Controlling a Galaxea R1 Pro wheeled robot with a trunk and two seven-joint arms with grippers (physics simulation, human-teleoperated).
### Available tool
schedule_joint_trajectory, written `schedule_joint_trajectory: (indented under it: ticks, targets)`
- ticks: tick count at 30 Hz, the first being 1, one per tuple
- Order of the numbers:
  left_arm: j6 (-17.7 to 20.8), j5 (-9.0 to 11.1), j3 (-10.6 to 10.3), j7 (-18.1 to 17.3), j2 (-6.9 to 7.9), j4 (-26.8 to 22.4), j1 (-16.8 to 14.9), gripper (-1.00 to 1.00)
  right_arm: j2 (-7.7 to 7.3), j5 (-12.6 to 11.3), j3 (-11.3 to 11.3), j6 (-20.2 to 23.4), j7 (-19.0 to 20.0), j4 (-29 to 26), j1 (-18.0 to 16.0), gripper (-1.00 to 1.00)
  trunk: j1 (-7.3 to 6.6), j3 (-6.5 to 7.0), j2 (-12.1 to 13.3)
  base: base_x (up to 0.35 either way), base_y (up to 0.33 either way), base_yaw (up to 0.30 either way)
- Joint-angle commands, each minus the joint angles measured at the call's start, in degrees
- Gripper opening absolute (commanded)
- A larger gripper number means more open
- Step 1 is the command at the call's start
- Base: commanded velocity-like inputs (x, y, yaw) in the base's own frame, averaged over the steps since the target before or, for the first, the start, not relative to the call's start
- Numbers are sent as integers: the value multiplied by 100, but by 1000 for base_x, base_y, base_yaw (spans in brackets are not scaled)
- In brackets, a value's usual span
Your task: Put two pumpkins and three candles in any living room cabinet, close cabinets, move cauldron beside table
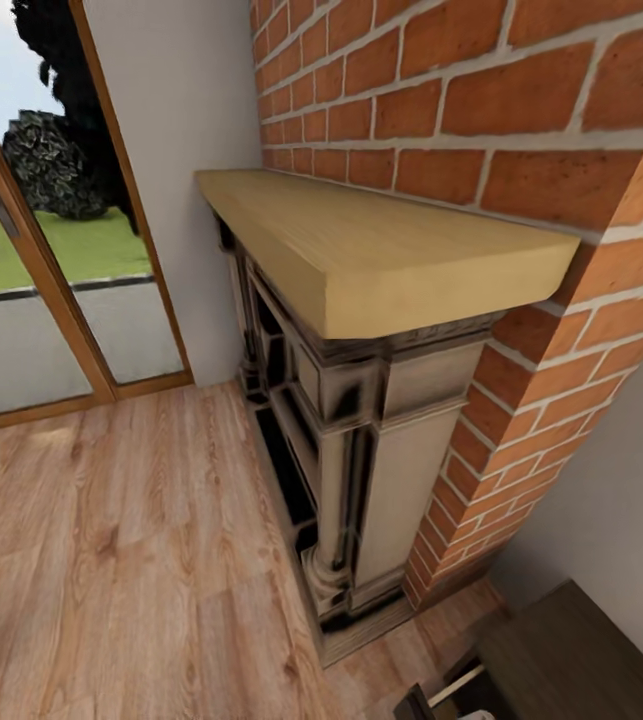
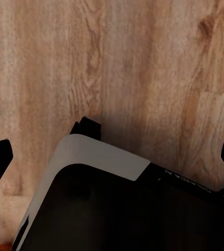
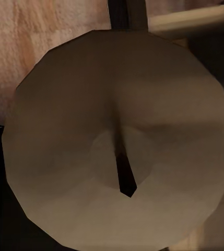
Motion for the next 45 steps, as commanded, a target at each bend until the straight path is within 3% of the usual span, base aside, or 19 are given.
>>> schedule_joint_trajectory:
  ticks: [1, 45]
  targets:
    - [0, 0, 0, 0, 0, 0, 0, 100, -2, 0, 0, 0, -5, 0, 1, -100, 0, 0, 0, 0, 0, 286]
    - [0, 0, 0, 0, 9, -1, 0, 100, 1, 18, 0, 0, -5, -3, 48, -100, 0, 0, 0, 0, 0, 286]
